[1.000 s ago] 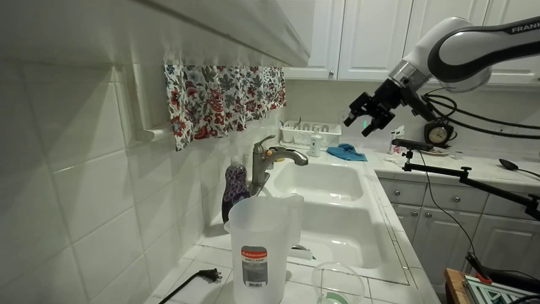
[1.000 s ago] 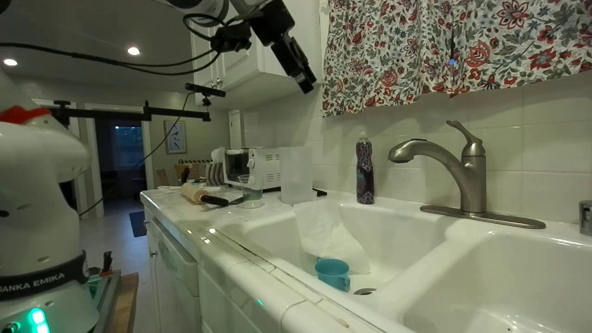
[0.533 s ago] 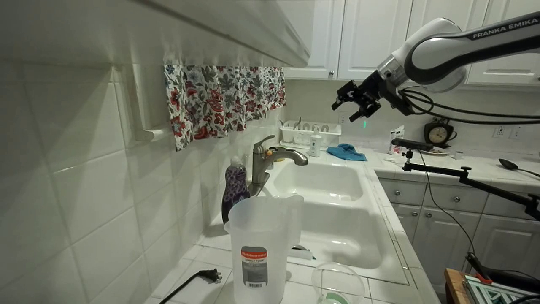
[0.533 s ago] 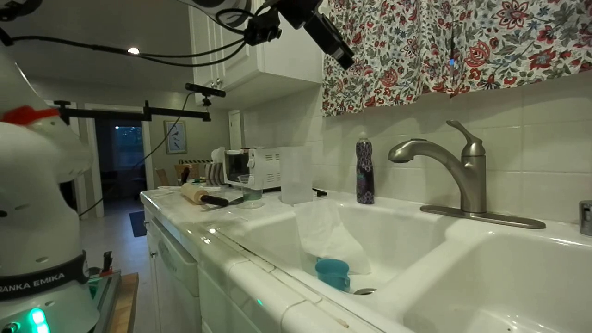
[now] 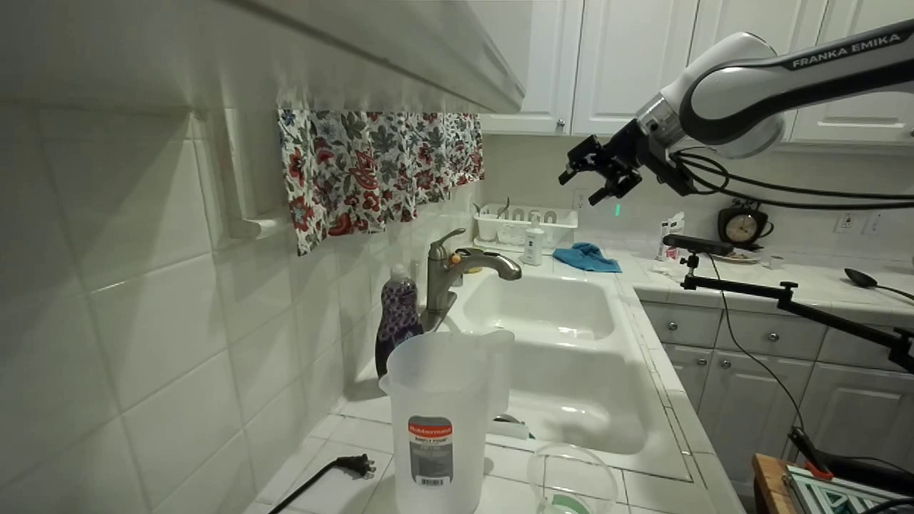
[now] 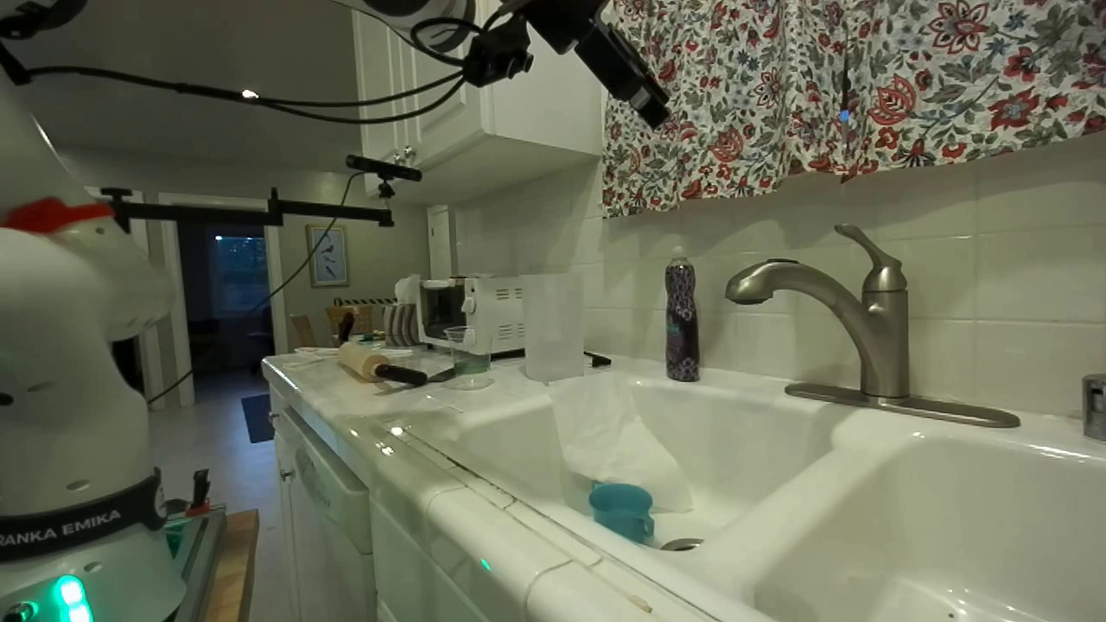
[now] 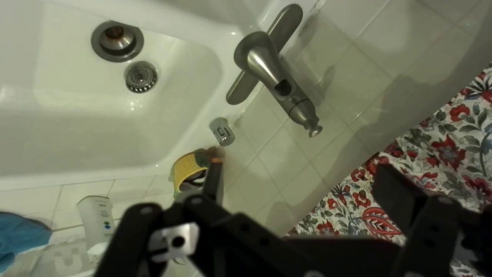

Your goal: Open the faucet

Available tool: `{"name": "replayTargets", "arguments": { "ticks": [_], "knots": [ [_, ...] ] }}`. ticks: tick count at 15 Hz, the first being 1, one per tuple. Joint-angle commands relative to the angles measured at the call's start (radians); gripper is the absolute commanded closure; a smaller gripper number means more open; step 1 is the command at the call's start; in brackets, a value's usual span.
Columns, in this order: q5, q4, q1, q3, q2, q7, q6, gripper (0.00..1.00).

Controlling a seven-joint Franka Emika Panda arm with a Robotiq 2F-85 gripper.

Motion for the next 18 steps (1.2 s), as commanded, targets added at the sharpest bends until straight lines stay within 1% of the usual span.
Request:
{"name": "replayTargets", "arguments": {
  "ticks": [1, 4, 6, 8, 10, 13, 15, 18],
  "knots": [
    [0.055, 0.053, -0.017, -0.004, 0.108, 0.08, 0.11, 0.0],
    [0.116, 0.1, -0.012, -0.019, 0.202, 0.124, 0.216, 0.0],
    [0.175, 0.155, 0.004, -0.033, 0.263, 0.131, 0.261, 0.0],
    [0.27, 0.214, 0.035, -0.046, 0.312, 0.096, 0.287, 0.0],
    [0.402, 0.293, 0.071, -0.049, 0.361, 0.046, 0.283, 0.0],
    [0.554, 0.419, 0.087, -0.035, 0.439, 0.004, 0.259, 0.0],
    [0.615, 0.483, 0.082, -0.026, 0.492, -0.006, 0.251, 0.0],
    [0.666, 0.544, 0.066, -0.019, 0.556, -0.002, 0.231, 0.0]
  ]
}}
